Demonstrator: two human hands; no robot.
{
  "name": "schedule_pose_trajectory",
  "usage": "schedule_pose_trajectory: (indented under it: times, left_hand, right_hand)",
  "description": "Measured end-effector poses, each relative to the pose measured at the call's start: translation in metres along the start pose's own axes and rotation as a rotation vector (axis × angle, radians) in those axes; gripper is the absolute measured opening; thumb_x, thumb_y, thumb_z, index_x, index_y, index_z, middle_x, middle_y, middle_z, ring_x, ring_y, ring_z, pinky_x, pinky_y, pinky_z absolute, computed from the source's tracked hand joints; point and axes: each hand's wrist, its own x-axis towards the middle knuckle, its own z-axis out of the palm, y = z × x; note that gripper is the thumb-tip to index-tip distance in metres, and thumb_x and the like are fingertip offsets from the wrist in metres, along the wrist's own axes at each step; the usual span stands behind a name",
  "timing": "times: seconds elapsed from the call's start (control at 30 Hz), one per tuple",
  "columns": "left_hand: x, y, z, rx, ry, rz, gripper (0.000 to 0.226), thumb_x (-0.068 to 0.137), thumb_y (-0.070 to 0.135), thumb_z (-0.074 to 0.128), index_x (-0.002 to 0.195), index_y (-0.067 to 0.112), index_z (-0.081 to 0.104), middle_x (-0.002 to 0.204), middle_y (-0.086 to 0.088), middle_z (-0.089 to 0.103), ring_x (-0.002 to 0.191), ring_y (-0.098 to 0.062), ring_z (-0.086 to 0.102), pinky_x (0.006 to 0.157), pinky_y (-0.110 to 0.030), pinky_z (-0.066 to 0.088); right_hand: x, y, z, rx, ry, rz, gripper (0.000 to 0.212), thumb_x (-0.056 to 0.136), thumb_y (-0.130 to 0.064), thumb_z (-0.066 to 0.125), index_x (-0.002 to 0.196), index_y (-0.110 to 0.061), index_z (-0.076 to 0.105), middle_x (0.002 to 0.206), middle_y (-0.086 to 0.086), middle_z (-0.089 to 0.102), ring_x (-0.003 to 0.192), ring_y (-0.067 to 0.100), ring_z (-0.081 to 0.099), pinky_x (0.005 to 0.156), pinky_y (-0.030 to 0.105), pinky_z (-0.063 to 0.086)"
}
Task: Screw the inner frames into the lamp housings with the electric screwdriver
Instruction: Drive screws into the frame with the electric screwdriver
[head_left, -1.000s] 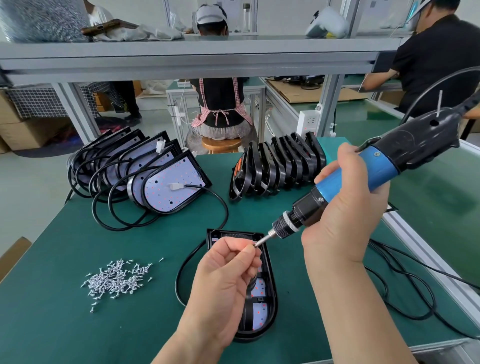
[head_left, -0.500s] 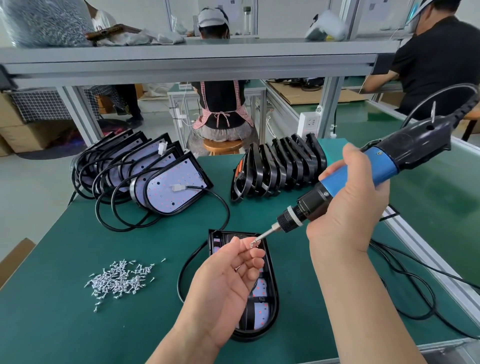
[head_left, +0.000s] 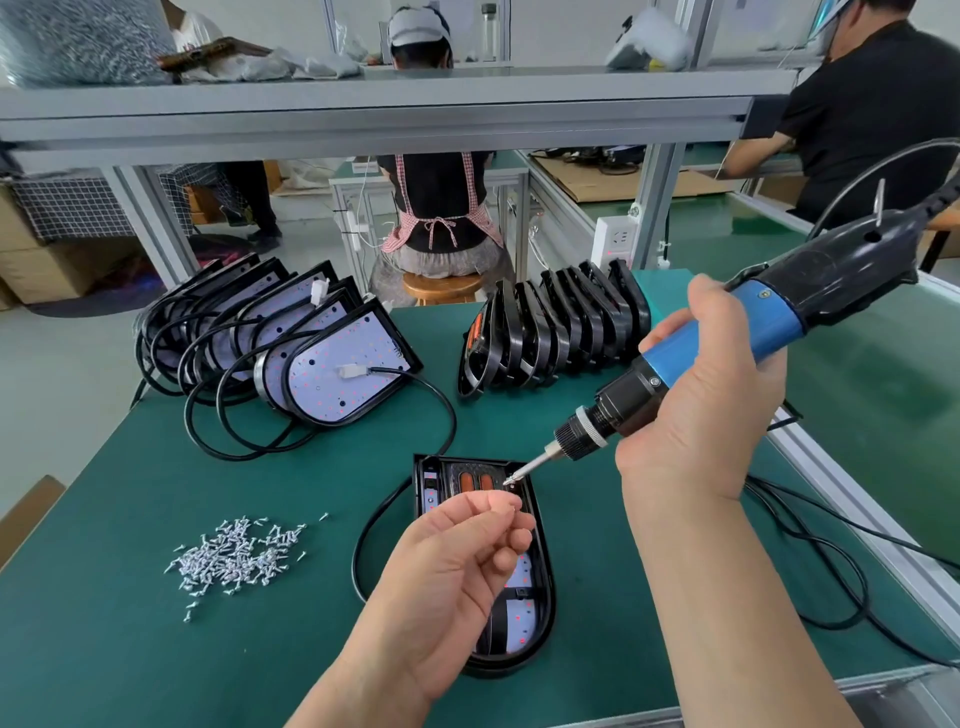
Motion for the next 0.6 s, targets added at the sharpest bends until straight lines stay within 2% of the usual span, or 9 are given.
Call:
schedule_pose_trajectory:
  times: [0.07, 0.13, 0.23, 0.33, 0.4, 0.5, 0.6]
  left_hand:
    - [-0.002, 0.004, -0.001, 0.002, 0.007, -0.034, 0.011, 0.081, -0.005, 0.054, 0.078, -0.001, 0.064, 0.077, -0.021, 0.065, 0.059, -0.020, 0.062, 0.045, -0.020, 0.049]
    - [-0.004, 0.014, -0.004, -0.033, 0.015, -0.046, 0.011, 0.073, 0.002, 0.050, 0.075, 0.001, 0.061, 0.075, -0.022, 0.062, 0.054, -0.021, 0.057, 0.039, -0.021, 0.044]
    - [0.000, 0.031, -0.014, 0.047, 0.082, 0.028, 0.008, 0.077, 0.017, 0.058, 0.076, 0.009, 0.056, 0.065, -0.007, 0.051, 0.044, -0.013, 0.040, 0.032, -0.019, 0.027]
    - [0.014, 0.038, -0.035, 0.424, 0.361, 0.219, 0.026, 0.089, 0.034, 0.068, 0.077, 0.015, 0.056, 0.059, 0.003, 0.039, 0.045, -0.011, 0.027, 0.040, -0.022, 0.020]
    - [0.022, 0.035, -0.046, 0.716, 0.514, 0.275, 0.043, 0.078, 0.053, 0.076, 0.079, 0.015, 0.055, 0.062, 0.005, 0.041, 0.054, -0.015, 0.032, 0.051, -0.030, 0.025]
    - [0.025, 0.028, -0.055, 0.991, 0.586, 0.223, 0.055, 0.076, 0.067, 0.075, 0.083, 0.014, 0.061, 0.072, 0.003, 0.057, 0.067, -0.018, 0.048, 0.059, -0.034, 0.035]
    - [0.028, 0.021, -0.057, 1.180, 0.533, 0.116, 0.058, 0.076, 0.072, 0.069, 0.083, 0.015, 0.061, 0.077, 0.002, 0.063, 0.071, -0.017, 0.055, 0.059, -0.032, 0.037]
  right_hand:
    - [0.002, -0.001, -0.004, -0.087, -0.039, -0.018, 0.015, 0.083, -0.033, 0.068, 0.077, -0.029, 0.055, 0.068, -0.015, 0.056, 0.061, 0.003, 0.053, 0.065, 0.027, 0.043]
    - [0.002, 0.001, -0.003, -0.062, 0.020, -0.023, 0.014, 0.083, -0.029, 0.070, 0.081, -0.025, 0.057, 0.067, -0.008, 0.057, 0.060, 0.010, 0.054, 0.064, 0.028, 0.047]
    - [-0.001, 0.005, -0.002, 0.000, 0.082, -0.018, 0.012, 0.084, -0.017, 0.070, 0.086, -0.018, 0.058, 0.066, 0.002, 0.053, 0.057, 0.017, 0.051, 0.056, 0.024, 0.047]
    - [-0.010, 0.016, -0.010, -0.092, 0.022, -0.017, 0.013, 0.085, -0.013, 0.068, 0.084, -0.015, 0.055, 0.066, 0.004, 0.051, 0.055, 0.015, 0.048, 0.052, 0.020, 0.043]
    - [-0.018, 0.025, -0.015, -0.146, -0.027, 0.016, 0.016, 0.082, -0.015, 0.070, 0.087, -0.010, 0.055, 0.067, 0.007, 0.050, 0.056, 0.016, 0.046, 0.051, 0.021, 0.042]
    - [-0.028, 0.036, -0.019, -0.209, -0.090, 0.063, 0.018, 0.079, -0.015, 0.072, 0.087, -0.009, 0.056, 0.068, 0.008, 0.049, 0.056, 0.016, 0.044, 0.049, 0.021, 0.041]
    - [-0.035, 0.044, -0.021, -0.246, -0.113, 0.072, 0.015, 0.079, -0.016, 0.074, 0.082, -0.019, 0.060, 0.065, 0.004, 0.051, 0.054, 0.016, 0.045, 0.047, 0.021, 0.042]
